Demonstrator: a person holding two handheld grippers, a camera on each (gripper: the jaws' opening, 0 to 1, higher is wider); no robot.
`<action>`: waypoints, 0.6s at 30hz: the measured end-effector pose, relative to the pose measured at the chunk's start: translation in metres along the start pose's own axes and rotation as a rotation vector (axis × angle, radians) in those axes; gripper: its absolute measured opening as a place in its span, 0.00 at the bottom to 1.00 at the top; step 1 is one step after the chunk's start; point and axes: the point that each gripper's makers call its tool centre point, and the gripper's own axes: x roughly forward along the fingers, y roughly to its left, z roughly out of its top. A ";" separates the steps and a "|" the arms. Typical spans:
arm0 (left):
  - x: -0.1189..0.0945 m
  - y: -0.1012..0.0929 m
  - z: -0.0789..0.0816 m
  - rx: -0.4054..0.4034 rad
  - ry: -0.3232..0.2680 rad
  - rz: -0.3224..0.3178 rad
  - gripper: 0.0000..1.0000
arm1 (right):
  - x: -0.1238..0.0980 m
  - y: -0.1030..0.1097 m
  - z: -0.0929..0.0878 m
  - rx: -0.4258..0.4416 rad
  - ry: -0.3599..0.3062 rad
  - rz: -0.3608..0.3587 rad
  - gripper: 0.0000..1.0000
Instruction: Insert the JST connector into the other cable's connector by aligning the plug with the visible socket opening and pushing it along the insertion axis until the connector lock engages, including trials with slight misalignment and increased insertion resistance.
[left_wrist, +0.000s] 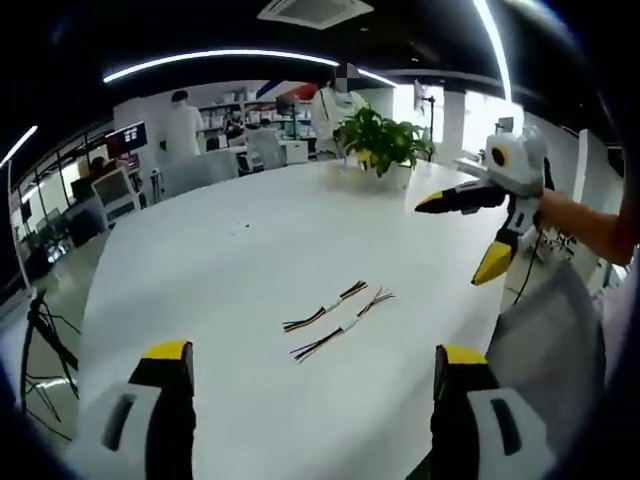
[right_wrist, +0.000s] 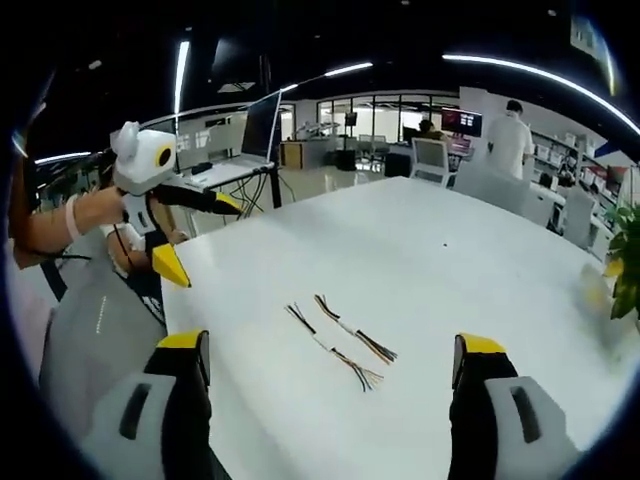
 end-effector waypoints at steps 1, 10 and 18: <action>-0.003 0.000 0.000 -0.013 -0.006 0.007 0.99 | -0.002 0.001 0.000 0.002 -0.003 -0.003 1.00; -0.014 -0.001 0.000 -0.068 -0.028 0.045 0.99 | -0.011 0.004 0.001 0.031 -0.040 -0.041 1.00; -0.017 -0.009 -0.005 -0.086 -0.007 0.034 0.99 | -0.017 0.006 0.003 0.063 -0.057 -0.046 1.00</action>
